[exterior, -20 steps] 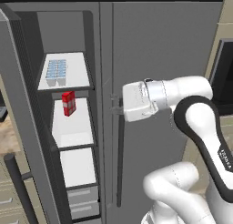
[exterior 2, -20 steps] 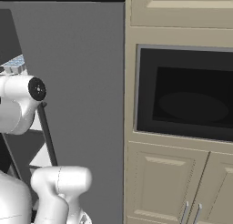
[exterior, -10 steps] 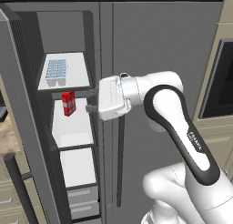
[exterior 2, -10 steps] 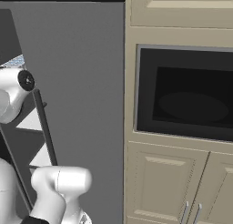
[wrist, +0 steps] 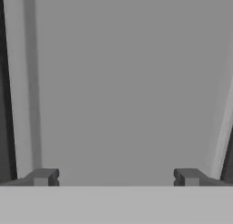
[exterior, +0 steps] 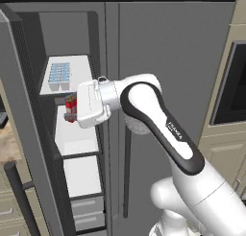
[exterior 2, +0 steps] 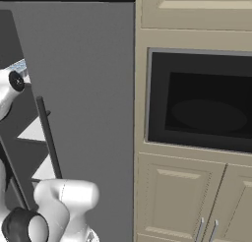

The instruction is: Open the freezer door, pick up the ice cube tray from the freezer, and place it on the dining counter.

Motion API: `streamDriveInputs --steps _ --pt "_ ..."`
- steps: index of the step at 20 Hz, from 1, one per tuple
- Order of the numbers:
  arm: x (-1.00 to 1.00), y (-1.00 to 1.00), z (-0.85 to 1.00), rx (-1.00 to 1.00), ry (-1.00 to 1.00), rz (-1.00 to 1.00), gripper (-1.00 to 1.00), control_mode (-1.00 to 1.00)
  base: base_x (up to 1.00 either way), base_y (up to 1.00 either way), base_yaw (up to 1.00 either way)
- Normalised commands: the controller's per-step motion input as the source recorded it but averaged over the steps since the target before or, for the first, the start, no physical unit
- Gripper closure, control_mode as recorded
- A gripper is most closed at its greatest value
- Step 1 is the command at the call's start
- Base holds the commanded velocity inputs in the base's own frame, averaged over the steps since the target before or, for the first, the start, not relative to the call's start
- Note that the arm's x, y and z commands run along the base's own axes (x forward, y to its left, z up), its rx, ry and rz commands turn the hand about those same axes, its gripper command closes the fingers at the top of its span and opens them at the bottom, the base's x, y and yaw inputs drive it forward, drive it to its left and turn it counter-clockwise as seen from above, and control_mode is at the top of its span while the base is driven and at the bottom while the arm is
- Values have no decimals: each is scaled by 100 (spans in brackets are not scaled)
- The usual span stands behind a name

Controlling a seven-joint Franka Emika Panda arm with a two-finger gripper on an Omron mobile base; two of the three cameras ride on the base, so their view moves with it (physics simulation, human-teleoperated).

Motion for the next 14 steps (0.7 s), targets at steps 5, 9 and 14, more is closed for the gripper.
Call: streamDriveInputs --steps 5,9,14 --pt "0 51 -1 0 -5 7 -100 -100 0 0 0" --pt "1 27 0 0 -3 1 -100 -100 0 0 0" --pt "3 39 -4 0 0 0 -100 -100 0 0 0"
